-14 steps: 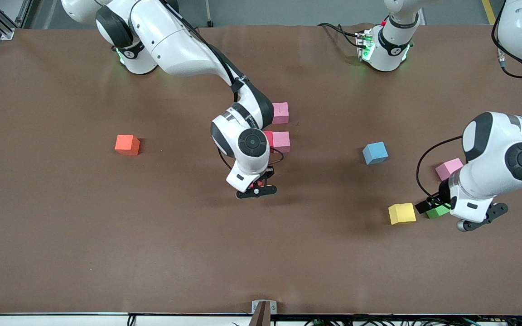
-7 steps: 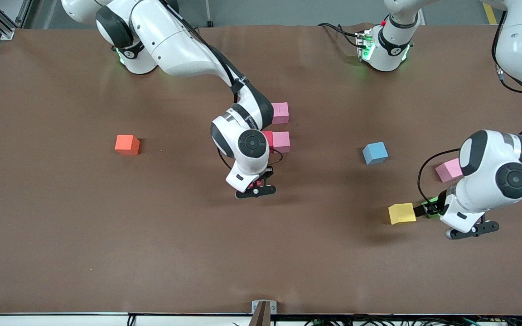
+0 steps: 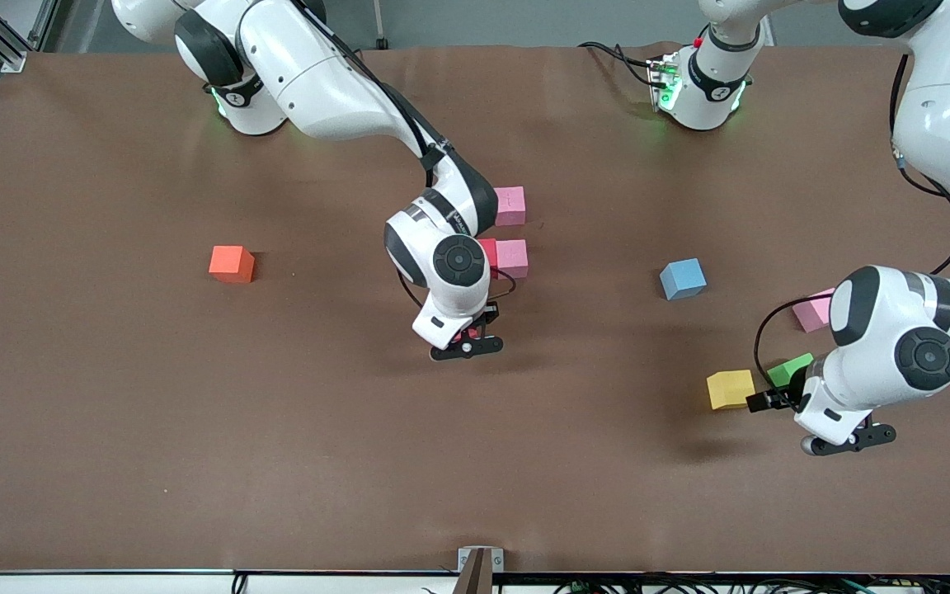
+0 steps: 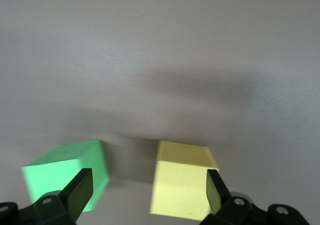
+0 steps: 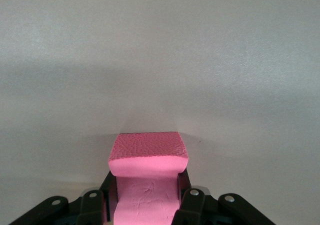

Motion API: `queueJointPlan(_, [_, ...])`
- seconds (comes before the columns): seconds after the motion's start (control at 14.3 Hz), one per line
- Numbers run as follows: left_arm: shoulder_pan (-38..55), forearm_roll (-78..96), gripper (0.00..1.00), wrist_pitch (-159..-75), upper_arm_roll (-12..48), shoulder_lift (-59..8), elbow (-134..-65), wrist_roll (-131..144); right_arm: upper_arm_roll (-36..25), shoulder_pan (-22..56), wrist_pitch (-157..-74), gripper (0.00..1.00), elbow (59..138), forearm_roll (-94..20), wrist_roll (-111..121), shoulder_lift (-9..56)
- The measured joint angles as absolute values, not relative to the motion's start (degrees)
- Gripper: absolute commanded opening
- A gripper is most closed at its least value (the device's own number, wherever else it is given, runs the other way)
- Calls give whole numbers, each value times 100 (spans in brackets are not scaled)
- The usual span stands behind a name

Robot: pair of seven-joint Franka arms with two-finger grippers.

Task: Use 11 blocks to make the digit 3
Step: 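Grasp the yellow cube beside the green cube with the left gripper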

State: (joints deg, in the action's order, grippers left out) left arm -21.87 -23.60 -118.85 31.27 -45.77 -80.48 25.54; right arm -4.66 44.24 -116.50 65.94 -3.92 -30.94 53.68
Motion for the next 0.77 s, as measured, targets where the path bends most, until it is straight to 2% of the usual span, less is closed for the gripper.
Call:
queueJointPlan(0.42, [-1742, -2175, 100, -11859, 2883, -4911, -7780, 2553, -427, 4473, -11664, 1, 6770, -429, -3108, 5262])
queueJointPlan(0.77, [-1743, -2174, 100, -11834, 2815, -5044, -7742, 2445, -427, 4472, -11682, 1, 6838, -433, -3108, 5223])
